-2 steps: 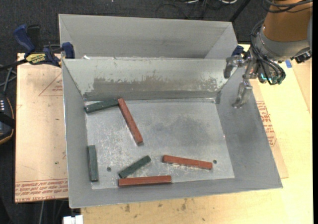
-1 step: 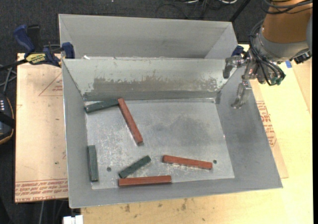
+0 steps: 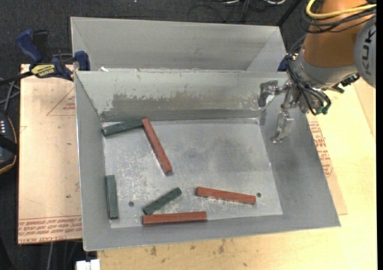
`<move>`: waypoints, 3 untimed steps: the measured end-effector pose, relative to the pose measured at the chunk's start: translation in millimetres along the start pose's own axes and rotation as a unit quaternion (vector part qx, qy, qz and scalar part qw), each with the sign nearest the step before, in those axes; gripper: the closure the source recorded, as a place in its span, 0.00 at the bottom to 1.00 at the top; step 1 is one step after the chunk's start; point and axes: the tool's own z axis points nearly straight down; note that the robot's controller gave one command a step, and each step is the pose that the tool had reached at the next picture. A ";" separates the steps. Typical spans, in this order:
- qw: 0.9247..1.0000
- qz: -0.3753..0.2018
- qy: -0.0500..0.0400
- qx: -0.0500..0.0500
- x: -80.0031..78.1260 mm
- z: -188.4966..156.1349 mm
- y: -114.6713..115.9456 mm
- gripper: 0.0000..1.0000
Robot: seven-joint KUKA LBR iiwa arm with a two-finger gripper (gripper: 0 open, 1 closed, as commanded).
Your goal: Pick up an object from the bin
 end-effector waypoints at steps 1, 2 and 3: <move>0.998 -0.070 -0.006 0.002 -7.6 48.4 5.2 0.00; 0.985 -0.173 -0.003 0.001 40.8 113.1 30.5 0.00; 0.995 -0.097 0.000 0.000 46.5 127.2 66.8 0.00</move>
Offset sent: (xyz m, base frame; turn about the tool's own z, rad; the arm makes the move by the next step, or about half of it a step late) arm -0.0549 0.0322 -0.1246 -0.3617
